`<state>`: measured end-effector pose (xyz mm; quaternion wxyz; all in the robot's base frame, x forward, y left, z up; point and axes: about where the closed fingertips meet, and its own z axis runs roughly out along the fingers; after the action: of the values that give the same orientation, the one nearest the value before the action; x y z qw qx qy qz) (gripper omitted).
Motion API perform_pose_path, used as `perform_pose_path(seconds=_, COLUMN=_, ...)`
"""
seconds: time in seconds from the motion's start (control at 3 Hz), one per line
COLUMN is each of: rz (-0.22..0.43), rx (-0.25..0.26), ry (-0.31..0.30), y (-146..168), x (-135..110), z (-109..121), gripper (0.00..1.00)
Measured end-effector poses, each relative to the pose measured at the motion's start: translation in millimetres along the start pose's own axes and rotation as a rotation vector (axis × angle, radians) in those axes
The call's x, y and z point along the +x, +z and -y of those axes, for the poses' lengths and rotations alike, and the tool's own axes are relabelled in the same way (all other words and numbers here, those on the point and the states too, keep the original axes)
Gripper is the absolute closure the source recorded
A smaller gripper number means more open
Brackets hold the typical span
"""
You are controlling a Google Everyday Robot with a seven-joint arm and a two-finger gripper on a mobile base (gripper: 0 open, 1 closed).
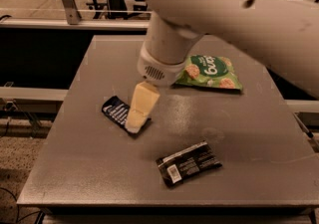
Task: Move rxbar blueberry near green rice chip bag
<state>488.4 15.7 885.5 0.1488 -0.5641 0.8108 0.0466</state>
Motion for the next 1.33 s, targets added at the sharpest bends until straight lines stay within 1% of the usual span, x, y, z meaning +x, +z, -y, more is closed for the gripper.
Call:
perform_pose_path(seconds=0.33, rz=-0.026, rx=-0.024, ry=0.000, y=28.6, x=-21.4, z=-1.3, gripper=0.00)
perform_pose_path(seconds=0.67, rz=-0.060, rx=-0.062, ry=-0.004, y=52.9, x=-34.4, z=-6.1, gripper=0.00)
perform_pose_path(seconds=1.0, rz=-0.097, rx=-0.086, ry=-0.009, y=71.1, x=-39.1, z=-14.5, gripper=0.02)
perform_pose_path(seconds=1.33, rz=-0.107, rx=-0.090, ry=-0.013, y=73.7, x=-39.8, z=-20.1, gripper=0.23)
